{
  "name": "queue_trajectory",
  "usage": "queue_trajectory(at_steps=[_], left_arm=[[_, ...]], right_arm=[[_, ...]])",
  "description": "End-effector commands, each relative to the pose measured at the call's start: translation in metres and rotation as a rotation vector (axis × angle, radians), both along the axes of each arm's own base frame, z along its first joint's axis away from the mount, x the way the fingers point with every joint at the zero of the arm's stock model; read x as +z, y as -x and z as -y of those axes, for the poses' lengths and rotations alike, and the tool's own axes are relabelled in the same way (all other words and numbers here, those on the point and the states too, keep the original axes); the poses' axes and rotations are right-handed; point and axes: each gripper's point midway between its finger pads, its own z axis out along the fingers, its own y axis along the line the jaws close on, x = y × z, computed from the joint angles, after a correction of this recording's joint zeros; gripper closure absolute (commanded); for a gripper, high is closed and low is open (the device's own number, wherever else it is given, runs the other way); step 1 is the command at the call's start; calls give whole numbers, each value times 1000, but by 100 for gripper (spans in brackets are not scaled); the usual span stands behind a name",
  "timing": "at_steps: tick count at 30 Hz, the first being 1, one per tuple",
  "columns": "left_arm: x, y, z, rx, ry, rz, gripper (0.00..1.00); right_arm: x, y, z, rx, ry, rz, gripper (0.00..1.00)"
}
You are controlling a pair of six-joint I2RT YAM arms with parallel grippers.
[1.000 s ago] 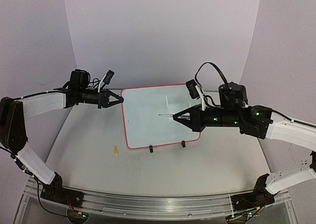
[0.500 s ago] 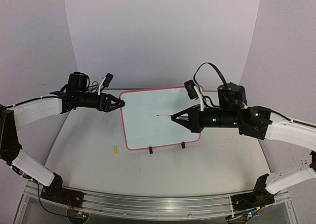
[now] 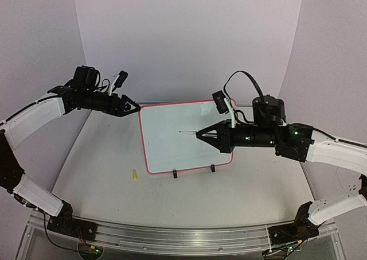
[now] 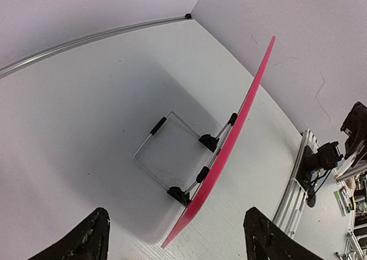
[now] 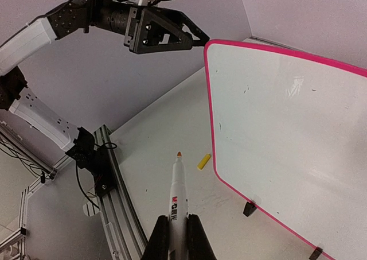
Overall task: Write a sentence on the whiteboard
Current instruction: Hold the whiteboard at the center of the board.
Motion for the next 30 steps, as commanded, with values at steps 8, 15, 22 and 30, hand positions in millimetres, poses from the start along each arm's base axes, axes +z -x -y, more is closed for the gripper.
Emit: queue_trajectory(at_steps=[8,15,22,30], left_arm=[[16,-15,25,-207,33,113,20],[8,-11,30,-293,68,86,23],[4,2,30,-348,79,86,53],[2,0,23,-327,31,101,74]], right_arm=[[22,0,-34,91,-87,80,100],[20,-9,-47,101,-79,103,100],[21,-17,-60,107,-84,123,100],[20,-36,-74,64,-70,150,100]])
